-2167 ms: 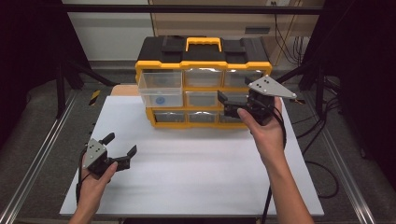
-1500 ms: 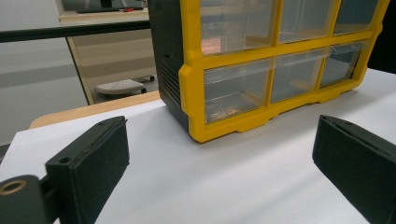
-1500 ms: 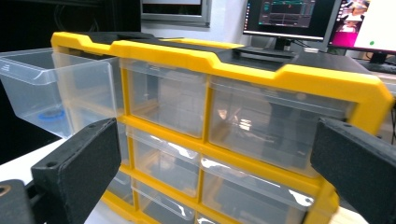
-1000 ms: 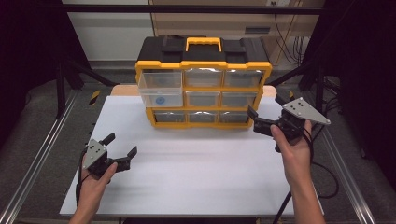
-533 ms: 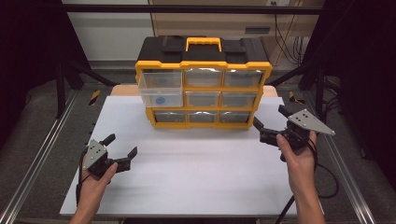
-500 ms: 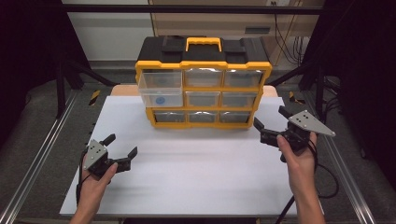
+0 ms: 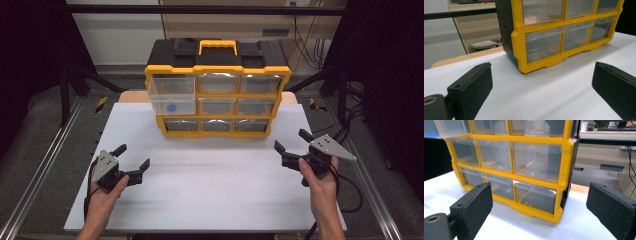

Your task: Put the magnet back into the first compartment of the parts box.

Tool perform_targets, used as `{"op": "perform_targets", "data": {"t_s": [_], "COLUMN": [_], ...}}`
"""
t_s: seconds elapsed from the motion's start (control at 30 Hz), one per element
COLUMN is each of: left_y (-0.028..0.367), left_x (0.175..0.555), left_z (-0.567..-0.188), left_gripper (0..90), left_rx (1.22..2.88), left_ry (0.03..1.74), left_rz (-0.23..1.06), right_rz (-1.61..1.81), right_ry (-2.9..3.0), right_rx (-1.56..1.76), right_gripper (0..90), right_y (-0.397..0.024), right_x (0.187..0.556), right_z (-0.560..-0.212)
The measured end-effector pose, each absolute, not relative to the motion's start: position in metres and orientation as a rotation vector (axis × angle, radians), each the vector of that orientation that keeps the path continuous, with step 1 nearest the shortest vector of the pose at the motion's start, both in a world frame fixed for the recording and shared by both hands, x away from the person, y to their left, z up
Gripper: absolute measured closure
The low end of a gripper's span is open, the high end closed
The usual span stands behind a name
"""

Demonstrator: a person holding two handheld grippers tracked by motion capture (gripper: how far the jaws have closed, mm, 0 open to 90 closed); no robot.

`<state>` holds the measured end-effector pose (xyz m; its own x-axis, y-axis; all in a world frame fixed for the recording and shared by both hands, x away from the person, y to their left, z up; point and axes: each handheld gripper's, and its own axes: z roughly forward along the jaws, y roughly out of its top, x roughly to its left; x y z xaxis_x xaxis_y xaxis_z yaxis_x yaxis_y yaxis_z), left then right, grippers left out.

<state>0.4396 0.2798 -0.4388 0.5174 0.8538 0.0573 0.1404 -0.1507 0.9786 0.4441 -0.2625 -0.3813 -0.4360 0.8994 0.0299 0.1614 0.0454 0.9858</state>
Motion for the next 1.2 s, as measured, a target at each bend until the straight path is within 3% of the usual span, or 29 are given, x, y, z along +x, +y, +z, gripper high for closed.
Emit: {"op": "perform_targets", "data": {"t_s": [1.2], "left_y": [0.282], "left_x": [0.439], "left_z": [-0.437], "left_gripper": [3.5], "left_rx": [1.598], "left_ry": [0.845], "left_rz": [0.766], "right_rz": [1.453], "right_ry": [1.802], "right_rx": [1.021], "right_gripper": [5.8], "right_y": [-0.256], "right_x": [0.440], "right_z": [-0.427]}}
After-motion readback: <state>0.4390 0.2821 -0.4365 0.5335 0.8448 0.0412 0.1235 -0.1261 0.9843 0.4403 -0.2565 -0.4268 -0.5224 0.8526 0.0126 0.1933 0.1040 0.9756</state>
